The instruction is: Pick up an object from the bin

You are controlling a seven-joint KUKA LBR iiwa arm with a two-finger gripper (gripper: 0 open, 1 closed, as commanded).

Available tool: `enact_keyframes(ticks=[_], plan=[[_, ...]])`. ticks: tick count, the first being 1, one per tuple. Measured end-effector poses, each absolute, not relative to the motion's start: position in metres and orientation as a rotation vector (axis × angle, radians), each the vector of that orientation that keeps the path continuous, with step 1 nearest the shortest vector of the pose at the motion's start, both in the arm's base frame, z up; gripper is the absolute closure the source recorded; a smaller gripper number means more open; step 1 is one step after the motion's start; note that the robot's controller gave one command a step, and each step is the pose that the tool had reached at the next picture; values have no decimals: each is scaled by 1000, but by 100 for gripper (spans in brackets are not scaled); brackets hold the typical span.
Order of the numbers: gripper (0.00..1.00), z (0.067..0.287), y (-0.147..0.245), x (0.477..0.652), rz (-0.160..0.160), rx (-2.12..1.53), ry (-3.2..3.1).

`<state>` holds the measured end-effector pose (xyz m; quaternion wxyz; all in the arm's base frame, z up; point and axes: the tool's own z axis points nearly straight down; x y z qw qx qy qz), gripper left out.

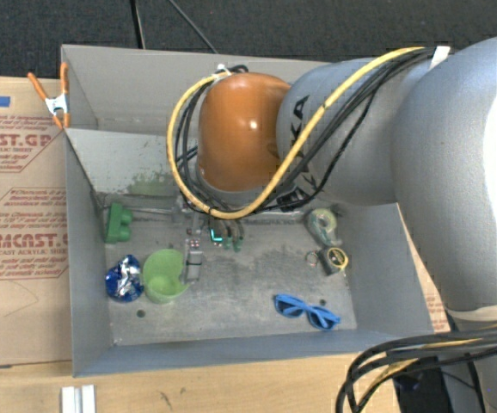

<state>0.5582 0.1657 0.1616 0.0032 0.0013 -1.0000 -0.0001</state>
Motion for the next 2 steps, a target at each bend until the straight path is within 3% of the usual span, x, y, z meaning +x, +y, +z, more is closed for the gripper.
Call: enact_keyframes(ticks=[1,2], plan=[[0,71,187,530,-10,6,-3148],[100,71,184,529,-3,7,-3143]])
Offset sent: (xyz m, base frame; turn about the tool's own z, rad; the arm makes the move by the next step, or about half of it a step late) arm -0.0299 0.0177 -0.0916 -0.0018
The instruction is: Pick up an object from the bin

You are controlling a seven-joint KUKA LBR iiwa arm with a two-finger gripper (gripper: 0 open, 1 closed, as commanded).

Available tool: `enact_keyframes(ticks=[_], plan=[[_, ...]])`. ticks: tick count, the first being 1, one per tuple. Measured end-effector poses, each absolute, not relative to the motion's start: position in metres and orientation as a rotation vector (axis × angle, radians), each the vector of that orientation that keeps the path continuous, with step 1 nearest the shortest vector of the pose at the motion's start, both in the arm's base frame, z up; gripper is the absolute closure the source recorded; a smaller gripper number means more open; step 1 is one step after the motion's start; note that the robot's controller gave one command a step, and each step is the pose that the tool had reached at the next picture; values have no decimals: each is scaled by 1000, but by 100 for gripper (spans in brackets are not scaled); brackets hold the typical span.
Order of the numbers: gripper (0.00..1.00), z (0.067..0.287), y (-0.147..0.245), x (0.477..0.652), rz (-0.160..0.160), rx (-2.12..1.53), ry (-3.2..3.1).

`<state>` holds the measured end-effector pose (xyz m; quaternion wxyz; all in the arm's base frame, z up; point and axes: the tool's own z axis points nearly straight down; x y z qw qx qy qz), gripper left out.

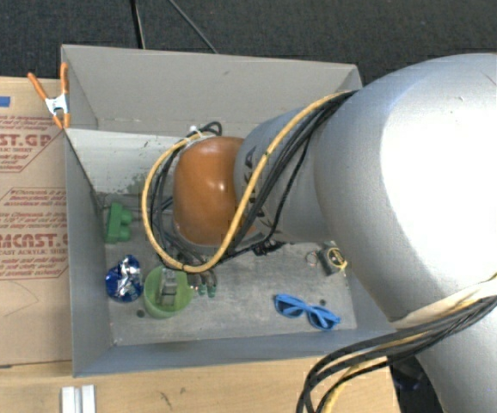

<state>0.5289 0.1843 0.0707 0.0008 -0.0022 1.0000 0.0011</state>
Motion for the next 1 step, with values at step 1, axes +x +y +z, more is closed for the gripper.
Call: enact_keyframes(ticks=[1], plan=[[100,207,207,490,7,129,3132]])
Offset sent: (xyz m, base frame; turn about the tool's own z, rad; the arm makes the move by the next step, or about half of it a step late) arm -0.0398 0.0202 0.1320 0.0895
